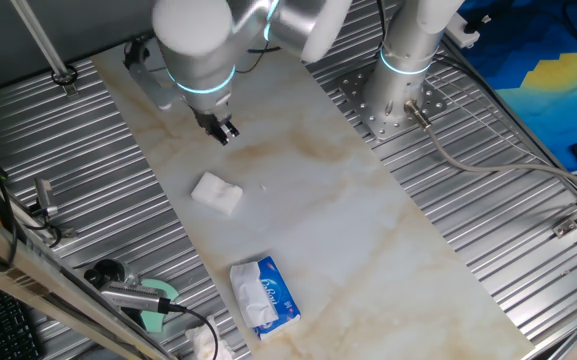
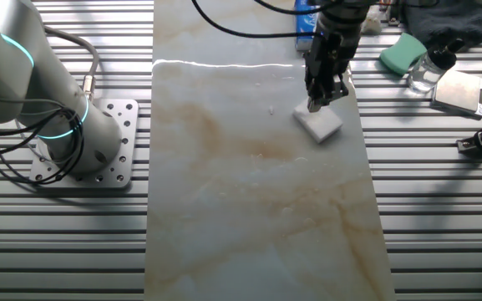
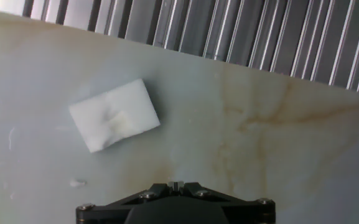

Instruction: Clean the tabletop with a sponge

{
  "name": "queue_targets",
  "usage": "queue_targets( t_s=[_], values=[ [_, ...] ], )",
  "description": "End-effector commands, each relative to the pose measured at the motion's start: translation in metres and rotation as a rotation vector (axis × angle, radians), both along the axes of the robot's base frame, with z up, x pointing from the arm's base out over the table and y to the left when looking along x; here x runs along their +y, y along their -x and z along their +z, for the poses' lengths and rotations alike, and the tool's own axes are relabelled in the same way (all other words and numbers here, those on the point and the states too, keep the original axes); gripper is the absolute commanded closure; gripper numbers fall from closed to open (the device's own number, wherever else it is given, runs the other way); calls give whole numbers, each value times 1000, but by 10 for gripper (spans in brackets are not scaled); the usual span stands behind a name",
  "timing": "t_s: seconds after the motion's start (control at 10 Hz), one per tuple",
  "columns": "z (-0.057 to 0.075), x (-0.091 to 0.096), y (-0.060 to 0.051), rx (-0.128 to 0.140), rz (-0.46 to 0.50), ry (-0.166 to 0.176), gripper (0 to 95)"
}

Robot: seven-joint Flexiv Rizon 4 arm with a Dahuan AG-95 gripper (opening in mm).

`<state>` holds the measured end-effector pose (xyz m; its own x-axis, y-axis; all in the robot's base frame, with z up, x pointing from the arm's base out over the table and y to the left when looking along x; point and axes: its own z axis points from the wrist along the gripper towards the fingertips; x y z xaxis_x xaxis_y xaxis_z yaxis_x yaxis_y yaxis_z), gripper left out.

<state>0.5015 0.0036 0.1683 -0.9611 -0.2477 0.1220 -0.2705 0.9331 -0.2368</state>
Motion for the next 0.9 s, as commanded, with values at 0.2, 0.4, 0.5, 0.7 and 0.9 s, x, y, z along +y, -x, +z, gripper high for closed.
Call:
queue_targets(
  t_s=[0.2, 0.4, 0.5, 0.7, 0.9],
  values=[
    [0, 0, 0, 29, -184, -455, 950],
    [0, 1, -1, 41, -187, -535, 950],
    [-1, 3, -2, 44, -175, -542, 950],
    [-1, 3, -3, 38, -129, -502, 950],
    [-1, 3, -3, 39, -96, -484, 950]
  ],
)
